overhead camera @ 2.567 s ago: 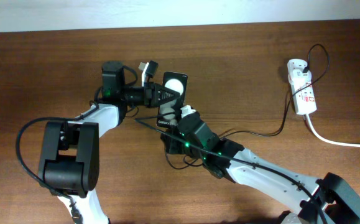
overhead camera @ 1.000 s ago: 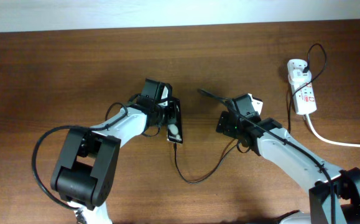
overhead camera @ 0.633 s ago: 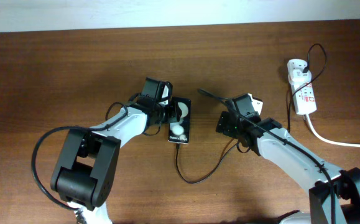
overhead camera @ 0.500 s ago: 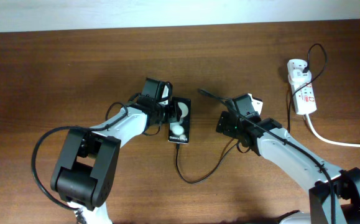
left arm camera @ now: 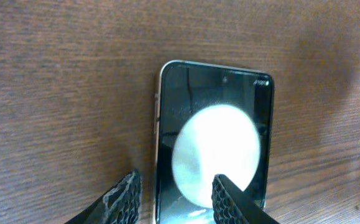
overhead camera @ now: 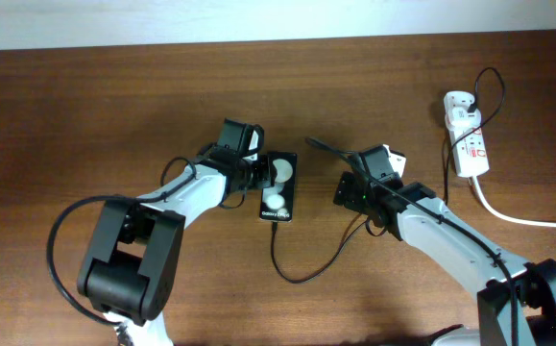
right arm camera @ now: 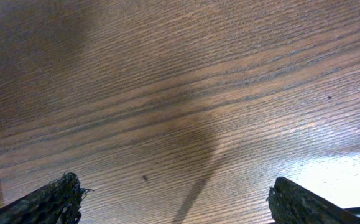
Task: Plug charger to phone and switch on socket
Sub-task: 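Lower the plugged phone flat onto the table with the left gripper and release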
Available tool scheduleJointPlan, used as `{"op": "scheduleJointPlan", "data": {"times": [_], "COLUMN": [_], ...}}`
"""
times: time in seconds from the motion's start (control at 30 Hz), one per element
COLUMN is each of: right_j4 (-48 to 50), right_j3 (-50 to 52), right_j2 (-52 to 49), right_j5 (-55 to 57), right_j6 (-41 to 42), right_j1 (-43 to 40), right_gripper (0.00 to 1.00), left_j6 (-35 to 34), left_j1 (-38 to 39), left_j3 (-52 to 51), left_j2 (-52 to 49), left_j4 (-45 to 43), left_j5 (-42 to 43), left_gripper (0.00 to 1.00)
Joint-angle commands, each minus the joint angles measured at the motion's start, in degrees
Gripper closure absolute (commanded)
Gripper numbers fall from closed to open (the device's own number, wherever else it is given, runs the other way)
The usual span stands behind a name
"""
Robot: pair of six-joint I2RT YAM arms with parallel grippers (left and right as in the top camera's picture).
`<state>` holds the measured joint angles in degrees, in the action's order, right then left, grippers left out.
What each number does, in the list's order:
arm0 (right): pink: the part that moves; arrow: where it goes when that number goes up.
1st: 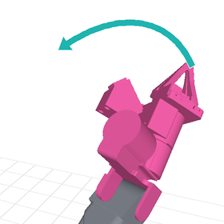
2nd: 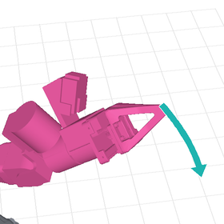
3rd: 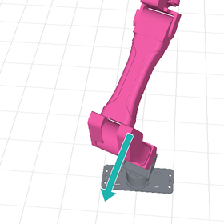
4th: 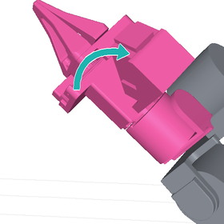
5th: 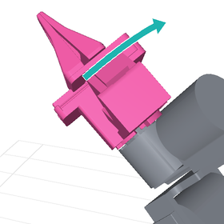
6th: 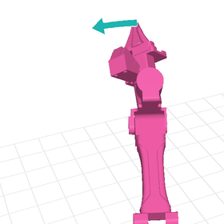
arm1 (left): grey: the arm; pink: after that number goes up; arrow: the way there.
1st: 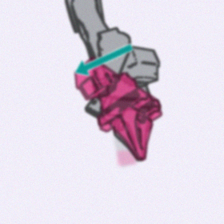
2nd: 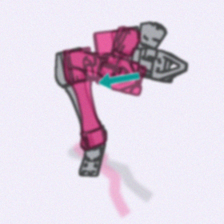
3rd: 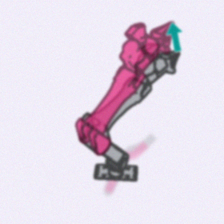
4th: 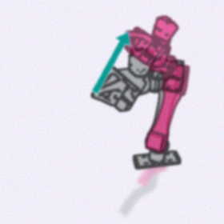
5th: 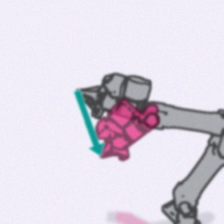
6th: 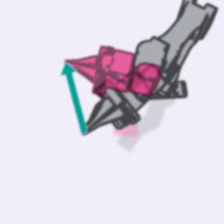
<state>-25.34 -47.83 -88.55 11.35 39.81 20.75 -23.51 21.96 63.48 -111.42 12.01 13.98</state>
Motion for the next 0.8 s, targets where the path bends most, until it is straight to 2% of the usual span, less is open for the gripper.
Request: {"op": "scheduleJointPlan", "data": {"times": [0.0, 0.03, 0.07, 0.1, 0.13, 0.27, 0.37, 0.53, 0.6, 0.63, 0.77], "right_j4": [0.0, 0.0, 0.0, 0.0, 0.0, 0.0, 0.0, 0.0, 0.0, 0.0, 0.0], "right_j3": [-0.3, -0.3, -0.3, -0.3, -0.3, -0.3, -0.3, -0.3, -0.3, -0.3, -0.3], "right_j2": [0.4, 0.4, 0.4, 0.4, 0.4, 0.4, 0.4, 0.4, 0.4, 0.4, 0.4], "right_j5": [0.9, 0.9, 0.9, 0.9, 0.8, 0.7, 0.7, 0.7, 0.7, 0.7, 0.7], "right_j6": [-0.4, -0.4, -0.4, -0.4, -0.4, -0.4, -0.4, -0.4, -0.4, -0.4, -0.4], "right_j1": [-0.2, -0.2, -0.2, -0.2, -0.2, -0.2, -0.2, -0.2, -0.2, -0.2, -0.2], "right_gripper": [0.01, 0.01, 0.01, 0.01, 0.01, 0.01, 0.01, 0.01, 0.02, 0.01, 0.01], "left_j6": [2.6, 2.6, 2.6, 2.6, 2.6, 2.1, 2.0, 2.0, 2.6, 2.6, 2.5], "left_j1": [-0.4, -0.4, -0.3, -0.3, -0.3, -0.3, -0.2, -0.2, -0.5, -1.1, -5.6], "left_j3": [-1.0, -1.0, -1.0, -1.0, -1.0, -1.0, -1.0, -1.0, -1.0, -1.0, -1.0], "left_j2": [3.4, 3.4, 3.4, 3.4, 3.4, 3.4, 3.4, 3.4, 3.4, 3.4, 3.6], "left_j4": [2.9, 3.7, 4.4, 4.9, 6.1, 7.3, 5.1, 4.5, 3.6, 3.7, 5.4], "left_j5": [-1.5, -2.3, -4.5, -7.5, -14.1, -15.2, -6.2, -2.7, -4.2, -8.6, -9.3], "left_gripper": [0.71, 0.78, 0.93, 0.96, 0.98, 0.99, 0.97, 1.0, 1.0, 1.0, 1.0]}}
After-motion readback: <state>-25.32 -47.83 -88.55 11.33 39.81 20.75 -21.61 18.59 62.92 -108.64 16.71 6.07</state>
